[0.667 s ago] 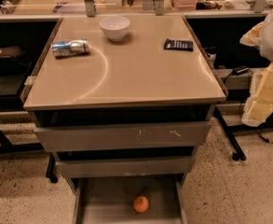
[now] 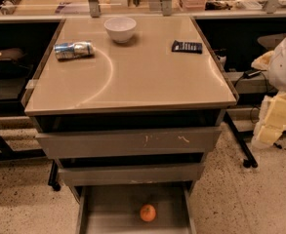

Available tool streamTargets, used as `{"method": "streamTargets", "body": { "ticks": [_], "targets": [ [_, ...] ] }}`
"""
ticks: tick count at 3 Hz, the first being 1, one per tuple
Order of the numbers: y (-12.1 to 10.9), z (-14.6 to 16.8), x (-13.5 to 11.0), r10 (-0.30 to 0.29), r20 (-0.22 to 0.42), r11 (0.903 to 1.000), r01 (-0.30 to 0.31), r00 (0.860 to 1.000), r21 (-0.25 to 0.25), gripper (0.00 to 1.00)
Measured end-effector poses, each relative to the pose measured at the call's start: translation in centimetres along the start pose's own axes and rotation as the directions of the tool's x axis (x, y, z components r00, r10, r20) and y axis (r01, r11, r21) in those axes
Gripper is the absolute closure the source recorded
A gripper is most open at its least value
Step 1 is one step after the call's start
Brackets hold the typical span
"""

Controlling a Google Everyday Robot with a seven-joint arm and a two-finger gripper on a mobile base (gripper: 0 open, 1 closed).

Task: Pick orange from bottom drawer and place on counter

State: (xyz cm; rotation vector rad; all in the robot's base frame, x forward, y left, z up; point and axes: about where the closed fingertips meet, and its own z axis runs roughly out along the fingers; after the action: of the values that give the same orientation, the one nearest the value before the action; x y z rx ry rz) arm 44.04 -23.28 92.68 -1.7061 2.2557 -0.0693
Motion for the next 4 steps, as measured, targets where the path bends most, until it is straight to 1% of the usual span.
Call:
{"method": "streamTargets", "body": {
  "ticks": [1, 2, 3, 4],
  "targets": [
    [0.6, 5.1, 2.6, 0.013, 0.003, 0.9996, -0.013, 1.0, -0.024, 0.0],
    [1.4, 11.0, 5.9, 0.028, -0.046, 0.9966, -0.032, 0.999, -0.076, 0.0],
    [1.5, 11.3, 6.0, 0.028, -0.048, 0.9962, -0.031, 0.998, -0.081, 0.0],
    [2.2, 12.1, 5.8, 0.016, -0.036, 0.995, -0.019, 0.999, -0.098, 0.0]
  ]
}}
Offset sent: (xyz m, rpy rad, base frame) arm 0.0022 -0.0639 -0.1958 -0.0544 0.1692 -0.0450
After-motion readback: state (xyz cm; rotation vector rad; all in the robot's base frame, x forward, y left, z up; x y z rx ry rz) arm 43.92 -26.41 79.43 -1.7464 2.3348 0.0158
